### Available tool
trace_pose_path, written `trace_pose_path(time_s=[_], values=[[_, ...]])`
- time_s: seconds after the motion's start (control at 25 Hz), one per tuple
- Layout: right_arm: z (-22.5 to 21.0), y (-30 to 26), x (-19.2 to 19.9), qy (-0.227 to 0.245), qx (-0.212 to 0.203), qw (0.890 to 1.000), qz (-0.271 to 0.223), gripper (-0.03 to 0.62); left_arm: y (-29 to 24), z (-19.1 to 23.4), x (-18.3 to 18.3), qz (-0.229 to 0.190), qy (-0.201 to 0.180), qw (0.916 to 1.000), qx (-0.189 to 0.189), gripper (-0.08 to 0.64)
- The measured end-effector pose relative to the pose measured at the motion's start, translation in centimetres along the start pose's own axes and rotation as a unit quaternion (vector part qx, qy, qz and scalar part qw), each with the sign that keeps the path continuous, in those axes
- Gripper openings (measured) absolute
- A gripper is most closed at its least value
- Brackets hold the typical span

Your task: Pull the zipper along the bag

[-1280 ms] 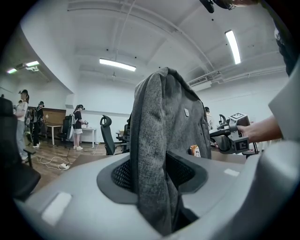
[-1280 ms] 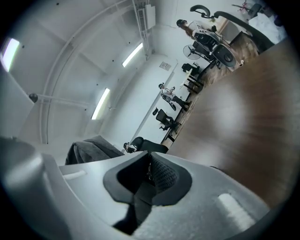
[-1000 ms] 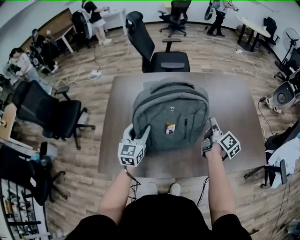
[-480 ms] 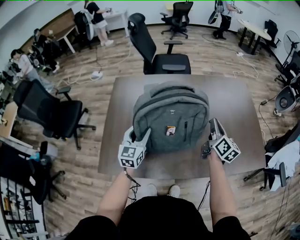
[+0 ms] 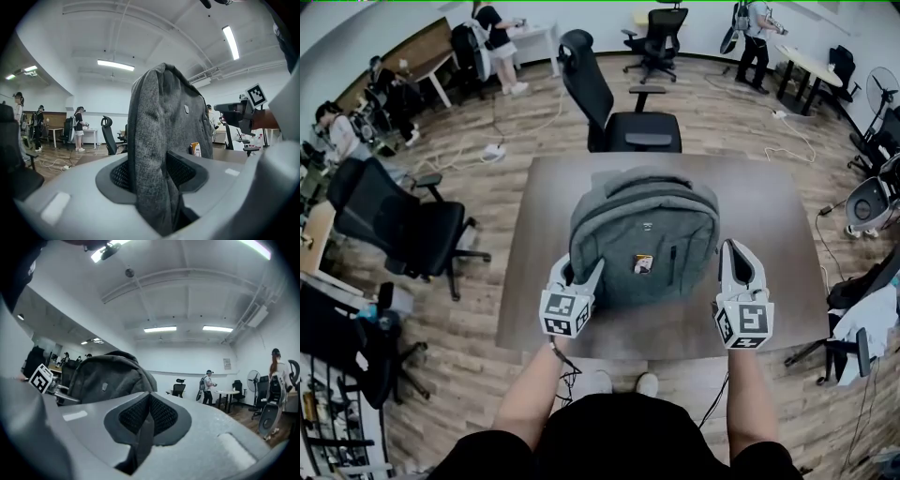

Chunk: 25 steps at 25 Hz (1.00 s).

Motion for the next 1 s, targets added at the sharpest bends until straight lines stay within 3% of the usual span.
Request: trace_pose_path(time_s=[0.2,0.4,1.0], values=[[3.6,0.9,0.3,0.018,-0.039,0.999,0.022,0.003,0.3,0.0,-0.2,0.0,0.001,1.0,-0.006,0.25],[5.4,1.3,1.2,0.017,-0.056,0.998,0.036,0.003,1.6,-0.6,-0.6,-0.004,0.01,0.9999,0.001,0.352],[6.8,2.0,1.1,0.016,-0.06,0.998,0.034,0.003,4.1,-0.7,-2.7,-0.035,0.006,0.9993,-0.009,0.365]])
Point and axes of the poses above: the fingertips, and each gripper's own axes: y backward along the fingers, z to its left, x out of its underside, the point moved 5 cm from there along y, backward along the fingers, and after that the axes turned 11 degrees about -z, right-handed, at the moved point
